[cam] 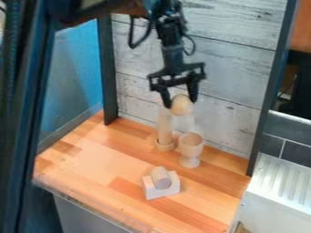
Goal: Put the ball on the top left side of the table
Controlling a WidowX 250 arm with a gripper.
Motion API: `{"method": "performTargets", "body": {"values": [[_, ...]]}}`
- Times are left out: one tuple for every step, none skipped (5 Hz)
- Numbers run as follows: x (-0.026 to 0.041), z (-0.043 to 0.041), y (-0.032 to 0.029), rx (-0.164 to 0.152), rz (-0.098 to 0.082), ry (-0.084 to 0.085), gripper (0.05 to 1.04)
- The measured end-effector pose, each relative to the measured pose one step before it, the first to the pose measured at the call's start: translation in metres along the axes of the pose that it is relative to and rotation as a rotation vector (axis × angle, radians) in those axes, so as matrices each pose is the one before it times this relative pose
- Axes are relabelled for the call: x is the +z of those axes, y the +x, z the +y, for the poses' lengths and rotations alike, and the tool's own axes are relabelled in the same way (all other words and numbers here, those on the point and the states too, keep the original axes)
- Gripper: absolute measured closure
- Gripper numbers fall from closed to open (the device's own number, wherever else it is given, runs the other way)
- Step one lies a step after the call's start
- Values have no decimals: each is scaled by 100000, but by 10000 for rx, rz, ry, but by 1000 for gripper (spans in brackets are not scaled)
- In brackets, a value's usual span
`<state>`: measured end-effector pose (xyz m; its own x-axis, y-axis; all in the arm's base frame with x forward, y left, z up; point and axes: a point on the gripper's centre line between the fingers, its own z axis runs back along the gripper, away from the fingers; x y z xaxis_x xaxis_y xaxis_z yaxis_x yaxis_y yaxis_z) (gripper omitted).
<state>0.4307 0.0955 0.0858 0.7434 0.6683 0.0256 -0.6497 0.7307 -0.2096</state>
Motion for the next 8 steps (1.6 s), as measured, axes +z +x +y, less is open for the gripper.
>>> {"method": "performTargets", "body": {"values": [[1908, 2005, 2172, 941, -642, 303, 348], [1775, 999, 1866, 718, -799, 459, 348], [-985, 2436, 2317, 925, -427, 905, 348], [-2903, 1592, 1675, 577, -56, 690, 348], [-3560, 566, 382, 241, 417, 391, 348], [-1982, 244, 235, -129, 138, -276, 348], [-1966, -469, -964, -680, 215, -530, 348], [-1304, 150, 74, -708, -46, -666, 348]]}}
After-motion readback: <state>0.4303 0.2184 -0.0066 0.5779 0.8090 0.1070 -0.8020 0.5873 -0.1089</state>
